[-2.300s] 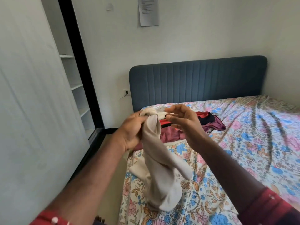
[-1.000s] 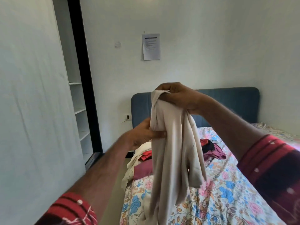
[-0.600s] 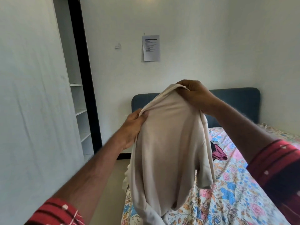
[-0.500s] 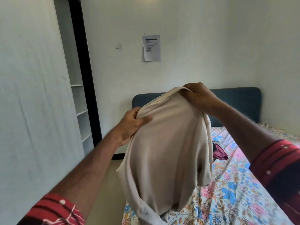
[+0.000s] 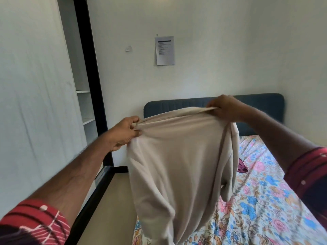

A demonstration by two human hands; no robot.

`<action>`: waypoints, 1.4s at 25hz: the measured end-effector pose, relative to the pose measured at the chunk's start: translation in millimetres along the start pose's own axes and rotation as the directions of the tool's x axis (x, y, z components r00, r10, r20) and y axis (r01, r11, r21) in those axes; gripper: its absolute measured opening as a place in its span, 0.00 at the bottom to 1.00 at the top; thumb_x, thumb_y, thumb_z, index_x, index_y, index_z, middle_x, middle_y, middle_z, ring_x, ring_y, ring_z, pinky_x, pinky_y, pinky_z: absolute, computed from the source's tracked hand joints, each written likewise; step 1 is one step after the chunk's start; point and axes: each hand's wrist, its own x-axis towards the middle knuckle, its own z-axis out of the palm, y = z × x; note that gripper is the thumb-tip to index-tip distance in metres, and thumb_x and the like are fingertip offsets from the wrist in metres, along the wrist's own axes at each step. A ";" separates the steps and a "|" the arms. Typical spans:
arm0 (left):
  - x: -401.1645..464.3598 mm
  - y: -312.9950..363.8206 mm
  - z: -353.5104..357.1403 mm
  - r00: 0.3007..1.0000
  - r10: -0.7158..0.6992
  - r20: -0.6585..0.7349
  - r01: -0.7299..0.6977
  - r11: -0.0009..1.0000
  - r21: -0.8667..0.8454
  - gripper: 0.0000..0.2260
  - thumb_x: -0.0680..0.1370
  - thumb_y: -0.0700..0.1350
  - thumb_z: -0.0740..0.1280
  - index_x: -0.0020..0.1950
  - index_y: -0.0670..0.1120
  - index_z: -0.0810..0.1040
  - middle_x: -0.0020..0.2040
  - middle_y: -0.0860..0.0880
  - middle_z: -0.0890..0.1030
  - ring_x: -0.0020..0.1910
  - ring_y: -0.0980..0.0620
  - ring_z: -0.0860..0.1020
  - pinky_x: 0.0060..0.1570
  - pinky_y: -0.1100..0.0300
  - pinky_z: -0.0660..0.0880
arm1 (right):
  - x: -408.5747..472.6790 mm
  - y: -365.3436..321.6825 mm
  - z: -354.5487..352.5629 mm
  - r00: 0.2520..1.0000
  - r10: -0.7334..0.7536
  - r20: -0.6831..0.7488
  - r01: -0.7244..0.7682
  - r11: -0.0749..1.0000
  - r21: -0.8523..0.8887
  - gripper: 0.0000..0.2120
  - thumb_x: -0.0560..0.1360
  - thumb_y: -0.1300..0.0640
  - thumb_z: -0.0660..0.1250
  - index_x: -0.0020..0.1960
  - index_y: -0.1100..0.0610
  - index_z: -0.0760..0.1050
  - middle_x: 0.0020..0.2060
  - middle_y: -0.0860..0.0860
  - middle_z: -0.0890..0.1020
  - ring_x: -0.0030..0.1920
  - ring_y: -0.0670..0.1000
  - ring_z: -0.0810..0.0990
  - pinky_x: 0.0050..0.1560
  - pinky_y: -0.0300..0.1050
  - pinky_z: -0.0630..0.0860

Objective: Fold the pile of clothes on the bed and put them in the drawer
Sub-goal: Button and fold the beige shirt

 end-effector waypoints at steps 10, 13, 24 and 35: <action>18.1 -16.7 13.8 0.911 0.160 -0.380 0.128 0.766 0.630 0.10 0.76 0.36 0.66 0.49 0.45 0.86 0.47 0.41 0.83 0.45 0.40 0.79 0.43 0.52 0.77 | -42.2 17.5 46.4 0.820 0.569 -0.053 -0.517 0.778 0.356 0.12 0.74 0.65 0.57 0.44 0.63 0.80 0.40 0.62 0.83 0.33 0.61 0.83 0.33 0.47 0.77; 21.8 3.8 19.5 0.769 -0.389 -0.508 0.250 0.913 -0.322 0.08 0.76 0.34 0.61 0.43 0.43 0.79 0.38 0.42 0.79 0.29 0.48 0.78 0.29 0.63 0.73 | -41.7 1.4 45.8 0.729 0.674 -0.122 -0.216 0.395 0.893 0.14 0.77 0.66 0.59 0.48 0.61 0.84 0.39 0.56 0.87 0.36 0.54 0.87 0.34 0.46 0.82; -11.8 38.2 41.5 0.736 0.584 -0.343 -0.311 0.741 0.596 0.47 0.78 0.47 0.71 0.83 0.48 0.38 0.80 0.42 0.64 0.76 0.42 0.66 0.71 0.52 0.66 | -55.5 -32.4 18.2 0.751 0.126 -0.648 -0.121 0.991 0.052 0.40 0.80 0.54 0.62 0.84 0.50 0.42 0.77 0.60 0.67 0.72 0.64 0.66 0.74 0.61 0.58; -68.1 133.0 1.4 0.232 0.851 -0.471 -0.290 0.523 0.802 0.37 0.75 0.41 0.67 0.82 0.38 0.57 0.67 0.38 0.78 0.63 0.39 0.75 0.66 0.44 0.68 | -98.0 -62.2 -115.6 0.490 -0.060 -0.869 0.007 0.998 -0.065 0.37 0.80 0.56 0.62 0.84 0.53 0.47 0.77 0.57 0.68 0.70 0.57 0.66 0.73 0.60 0.61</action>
